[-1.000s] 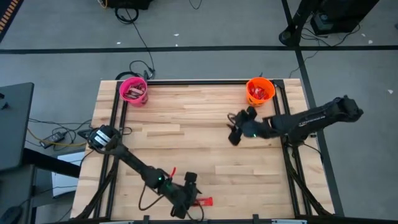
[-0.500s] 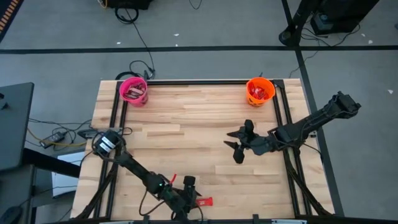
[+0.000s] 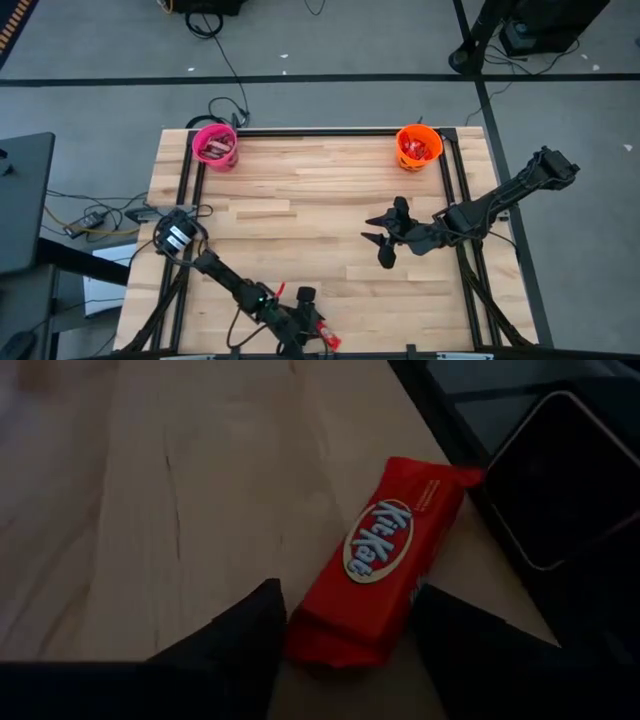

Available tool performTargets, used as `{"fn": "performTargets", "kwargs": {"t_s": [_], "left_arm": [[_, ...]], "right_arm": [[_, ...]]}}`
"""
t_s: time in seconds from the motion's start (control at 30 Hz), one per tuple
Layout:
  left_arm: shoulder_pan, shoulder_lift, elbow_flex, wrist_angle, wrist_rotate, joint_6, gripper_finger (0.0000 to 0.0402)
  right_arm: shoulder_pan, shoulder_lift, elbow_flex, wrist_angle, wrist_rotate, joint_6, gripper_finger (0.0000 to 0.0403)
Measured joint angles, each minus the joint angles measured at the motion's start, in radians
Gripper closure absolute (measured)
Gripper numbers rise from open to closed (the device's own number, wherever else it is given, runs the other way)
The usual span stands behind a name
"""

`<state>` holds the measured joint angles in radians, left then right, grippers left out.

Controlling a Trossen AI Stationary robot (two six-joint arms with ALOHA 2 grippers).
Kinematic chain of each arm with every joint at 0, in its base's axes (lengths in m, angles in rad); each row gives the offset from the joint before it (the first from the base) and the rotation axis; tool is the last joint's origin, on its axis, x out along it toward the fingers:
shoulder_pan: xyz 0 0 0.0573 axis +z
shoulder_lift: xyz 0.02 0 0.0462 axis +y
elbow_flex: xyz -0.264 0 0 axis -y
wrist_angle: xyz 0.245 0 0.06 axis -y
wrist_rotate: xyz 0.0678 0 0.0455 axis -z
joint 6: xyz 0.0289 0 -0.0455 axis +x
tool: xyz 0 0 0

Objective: Sort candy by brand, put in halloween buckets
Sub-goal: Put the red chocolate bar into the orange bucket

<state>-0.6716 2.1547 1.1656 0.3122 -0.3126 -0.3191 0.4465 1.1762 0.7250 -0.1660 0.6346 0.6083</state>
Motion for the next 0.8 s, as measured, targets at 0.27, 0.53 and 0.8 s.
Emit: {"fn": "performTargets", "kwargs": {"t_s": [0.27,0.53,0.8], "left_arm": [[0.015,0.0,-0.001,0.0,-0.078,0.027,0.0281],[0.046,0.002,-0.005,0.039,-0.052,0.032,0.0383],[0.11,-0.018,-0.008,0.071,-0.128,0.022,0.0353]], "right_arm": [[0.025,0.0,0.0,-0.001,-0.006,0.01,0.0217],[0.054,0.003,0.0,-0.001,-0.007,0.043,0.0237],[0.113,0.173,-0.04,0.13,-0.133,0.056,0.024]]}}
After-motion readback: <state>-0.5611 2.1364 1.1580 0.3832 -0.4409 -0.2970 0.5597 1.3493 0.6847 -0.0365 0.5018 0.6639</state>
